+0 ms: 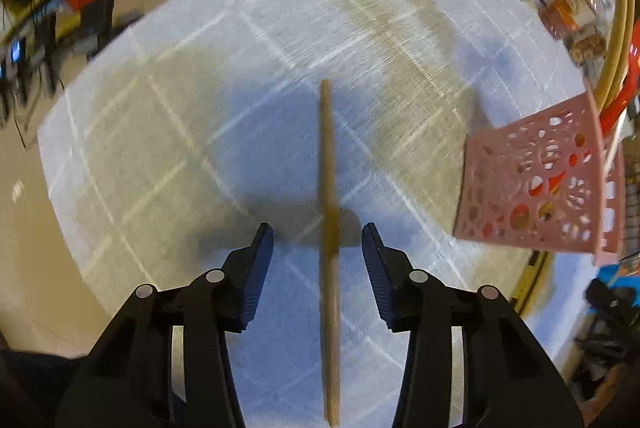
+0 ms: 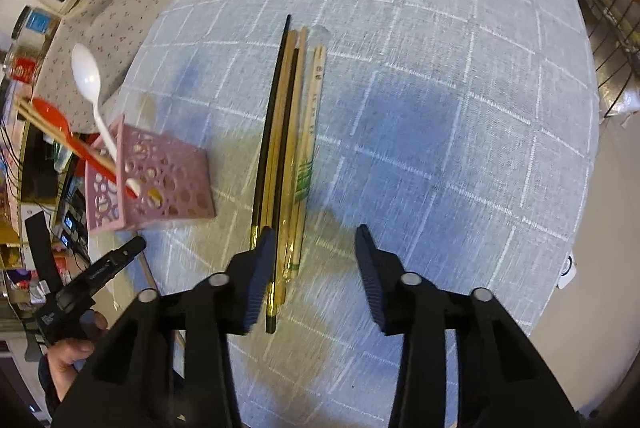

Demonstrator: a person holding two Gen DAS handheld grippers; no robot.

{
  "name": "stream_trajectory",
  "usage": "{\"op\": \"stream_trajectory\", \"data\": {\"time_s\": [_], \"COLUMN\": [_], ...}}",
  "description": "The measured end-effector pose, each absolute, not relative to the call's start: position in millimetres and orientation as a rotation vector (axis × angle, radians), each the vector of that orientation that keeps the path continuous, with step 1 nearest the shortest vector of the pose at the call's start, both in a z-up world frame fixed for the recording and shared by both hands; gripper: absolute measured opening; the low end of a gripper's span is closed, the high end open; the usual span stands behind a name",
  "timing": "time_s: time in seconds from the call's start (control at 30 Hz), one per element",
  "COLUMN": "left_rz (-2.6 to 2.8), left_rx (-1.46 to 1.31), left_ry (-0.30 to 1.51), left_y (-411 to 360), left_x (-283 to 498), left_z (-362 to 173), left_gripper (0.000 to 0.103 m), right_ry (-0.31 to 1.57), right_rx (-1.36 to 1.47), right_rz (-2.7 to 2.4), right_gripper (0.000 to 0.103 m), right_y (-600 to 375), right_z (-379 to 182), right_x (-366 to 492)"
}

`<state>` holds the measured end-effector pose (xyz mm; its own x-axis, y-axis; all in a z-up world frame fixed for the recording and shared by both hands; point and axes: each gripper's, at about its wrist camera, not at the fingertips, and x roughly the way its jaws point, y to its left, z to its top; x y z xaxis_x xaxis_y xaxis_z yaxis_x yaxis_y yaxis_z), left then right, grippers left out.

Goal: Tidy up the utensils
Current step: 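Grasp the loose wooden chopstick with the left gripper while the right moves to the bundle, then grasp the paper-wrapped chopstick from the bundle with the right gripper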

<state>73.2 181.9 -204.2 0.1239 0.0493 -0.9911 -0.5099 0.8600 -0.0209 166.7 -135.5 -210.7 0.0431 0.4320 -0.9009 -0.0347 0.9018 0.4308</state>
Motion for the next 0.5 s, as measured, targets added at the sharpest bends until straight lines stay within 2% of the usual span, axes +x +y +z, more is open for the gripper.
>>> {"op": "stream_trajectory", "data": {"time_s": [0.07, 0.1, 0.17, 0.5], "left_rz": [0.436, 0.441, 0.434, 0.402], "left_rx": [-0.32, -0.294, -0.287, -0.368], "left_ry": [1.379, 1.366, 1.354, 1.345], "left_y": [174, 171, 165, 165], "left_x": [78, 79, 80, 73], "left_z": [-206, -206, -204, -196], "left_gripper": [0.027, 0.023, 0.006, 0.005], "right_ry": [1.491, 1.492, 1.495, 1.491], "right_rx": [0.331, 0.335, 0.342, 0.348], "right_rz": [0.359, 0.356, 0.354, 0.342], "right_gripper": [0.035, 0.034, 0.031, 0.031], "right_y": [-136, -136, -135, -119], "right_z": [-213, -214, -218, -234], "right_x": [170, 171, 176, 205]}}
